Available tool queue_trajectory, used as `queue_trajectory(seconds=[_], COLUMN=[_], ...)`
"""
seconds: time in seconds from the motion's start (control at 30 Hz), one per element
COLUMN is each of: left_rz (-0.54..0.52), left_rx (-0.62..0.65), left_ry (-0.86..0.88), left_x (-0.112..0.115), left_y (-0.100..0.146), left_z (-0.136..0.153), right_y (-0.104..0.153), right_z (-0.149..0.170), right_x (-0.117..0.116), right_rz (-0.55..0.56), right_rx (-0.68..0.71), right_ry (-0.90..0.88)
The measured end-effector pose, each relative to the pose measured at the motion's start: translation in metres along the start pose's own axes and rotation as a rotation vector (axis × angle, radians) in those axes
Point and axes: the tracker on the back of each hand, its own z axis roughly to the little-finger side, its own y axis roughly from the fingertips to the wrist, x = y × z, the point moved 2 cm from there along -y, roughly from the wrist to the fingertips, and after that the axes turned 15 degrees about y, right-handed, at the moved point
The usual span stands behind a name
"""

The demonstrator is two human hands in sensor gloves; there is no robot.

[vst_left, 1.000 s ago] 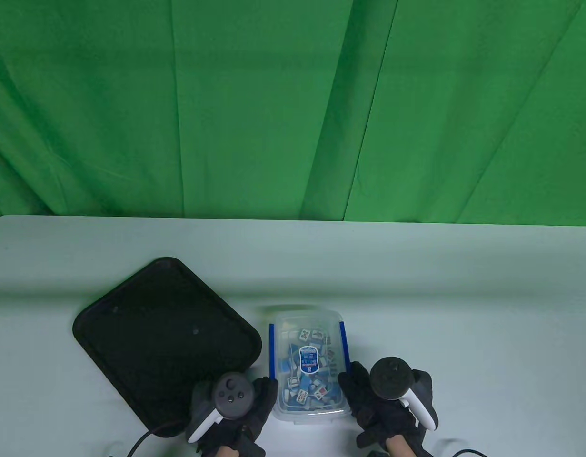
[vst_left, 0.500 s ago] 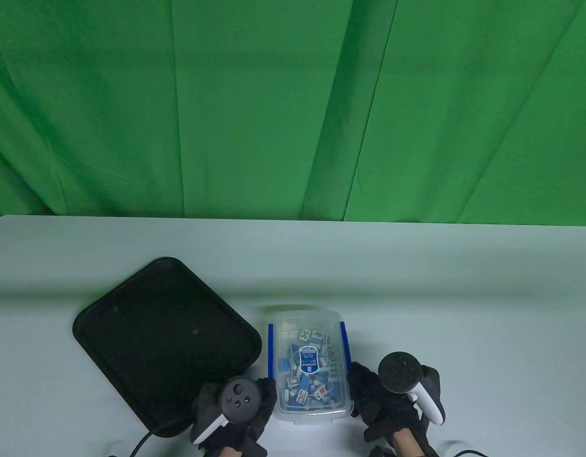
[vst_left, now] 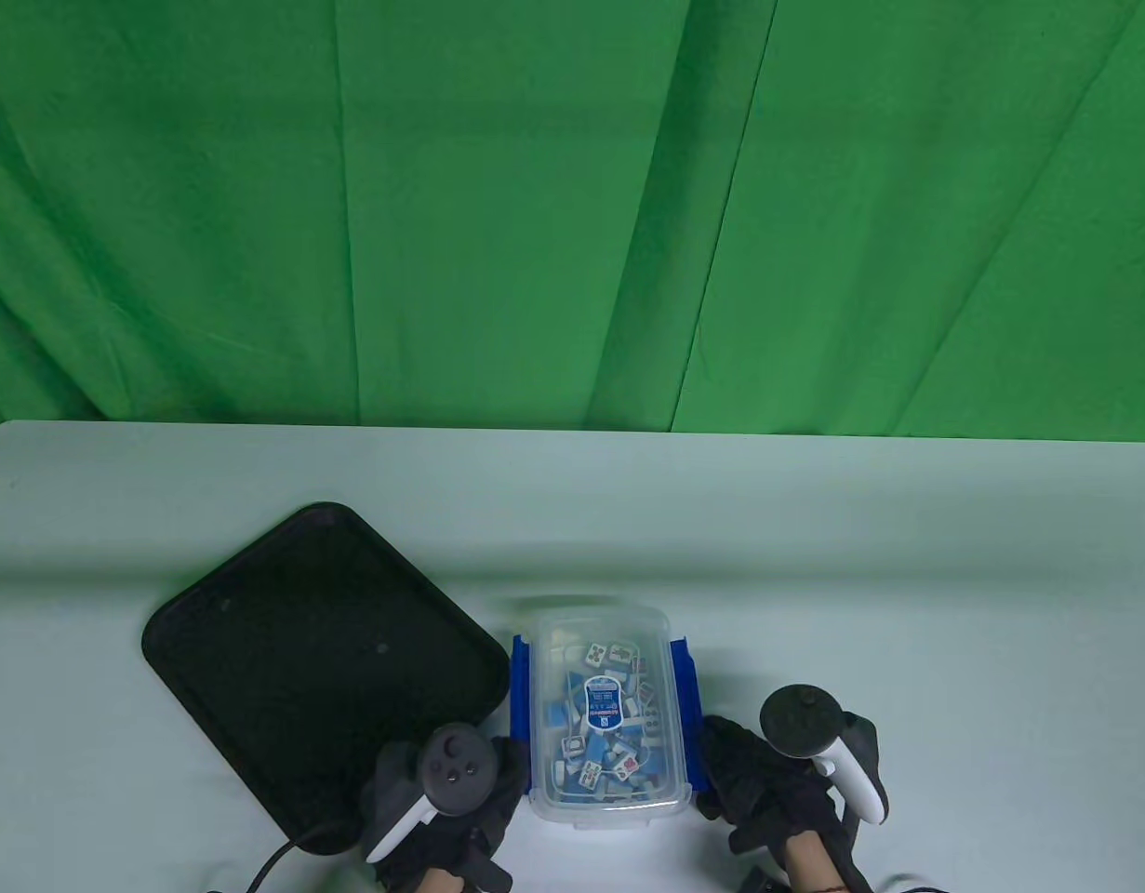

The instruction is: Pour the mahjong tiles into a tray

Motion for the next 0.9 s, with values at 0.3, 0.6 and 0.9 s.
queue_trajectory(seconds=[0.3,0.6,0.9], left_rz=[-0.148,-0.302,-0.435], left_rx=[-0.03,0.14,0.273], left_ry=[-0.22,-0.238,-0.071], left_x=[-0.008,-0.013,-0.02], left_y=[0.009,0.021,0.032], left_z=[-0.012,-0.03,-0.034], right_y=[0.009,0.029,0.046], right_z=[-0.008,-0.028,-0.057], right_x=[0.006,0.012,0.006], right_rz=[0.16,0.389,0.522], right_rx=[-0.118,-0.068,0.008], right_ry=[0.254,0.317,0.43])
